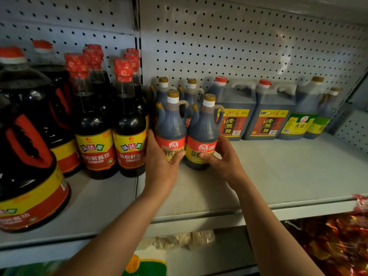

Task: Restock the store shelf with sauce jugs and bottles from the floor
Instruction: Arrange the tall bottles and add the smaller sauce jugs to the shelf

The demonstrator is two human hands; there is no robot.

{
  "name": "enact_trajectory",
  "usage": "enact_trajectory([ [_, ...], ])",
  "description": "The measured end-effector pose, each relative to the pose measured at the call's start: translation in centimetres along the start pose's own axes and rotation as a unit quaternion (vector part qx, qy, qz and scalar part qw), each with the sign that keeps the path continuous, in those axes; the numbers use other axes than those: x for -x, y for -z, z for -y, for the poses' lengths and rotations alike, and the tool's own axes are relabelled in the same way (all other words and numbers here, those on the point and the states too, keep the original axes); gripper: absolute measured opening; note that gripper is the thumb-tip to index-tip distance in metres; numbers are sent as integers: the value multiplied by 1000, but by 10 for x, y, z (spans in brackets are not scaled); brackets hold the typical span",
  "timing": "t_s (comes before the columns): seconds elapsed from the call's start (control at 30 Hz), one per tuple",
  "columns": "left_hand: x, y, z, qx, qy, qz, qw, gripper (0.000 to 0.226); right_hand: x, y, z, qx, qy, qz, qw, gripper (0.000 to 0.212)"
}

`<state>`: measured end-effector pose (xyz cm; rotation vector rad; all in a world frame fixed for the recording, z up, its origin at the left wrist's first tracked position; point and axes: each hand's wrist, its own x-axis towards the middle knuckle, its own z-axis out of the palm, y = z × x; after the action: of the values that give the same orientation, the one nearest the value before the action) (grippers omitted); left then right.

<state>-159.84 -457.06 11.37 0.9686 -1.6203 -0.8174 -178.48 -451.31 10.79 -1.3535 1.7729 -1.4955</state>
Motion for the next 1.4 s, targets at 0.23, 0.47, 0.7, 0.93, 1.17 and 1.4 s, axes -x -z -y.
enact_trajectory([
  [0.23, -49, 17, -69, -231, -224, -9, 947, 124, -11, 15, 39, -8, 118, -16, 993, 130],
  [0.47, -75, 17, -55, -159, -89, 97, 978, 128, -29, 13, 51, 91, 141, 19, 986, 133],
  [0.7, -82, 20, -58, -178, -90, 133, 971, 137, -38, 17, 43, 97, 149, 2, 984, 125],
  [0.93, -93, 20, -59, -227, -81, 135, 961, 136, -57, 8, 44, 103, 158, -16, 982, 111],
  [1.17, -103, 12, -63, -312, -107, 107, 938, 122, -77, 3, 44, 108, 152, -4, 982, 108],
  [1.4, -103, 8, -61, -321, -117, 97, 935, 120, -75, 3, 40, 97, 144, -9, 985, 112],
])
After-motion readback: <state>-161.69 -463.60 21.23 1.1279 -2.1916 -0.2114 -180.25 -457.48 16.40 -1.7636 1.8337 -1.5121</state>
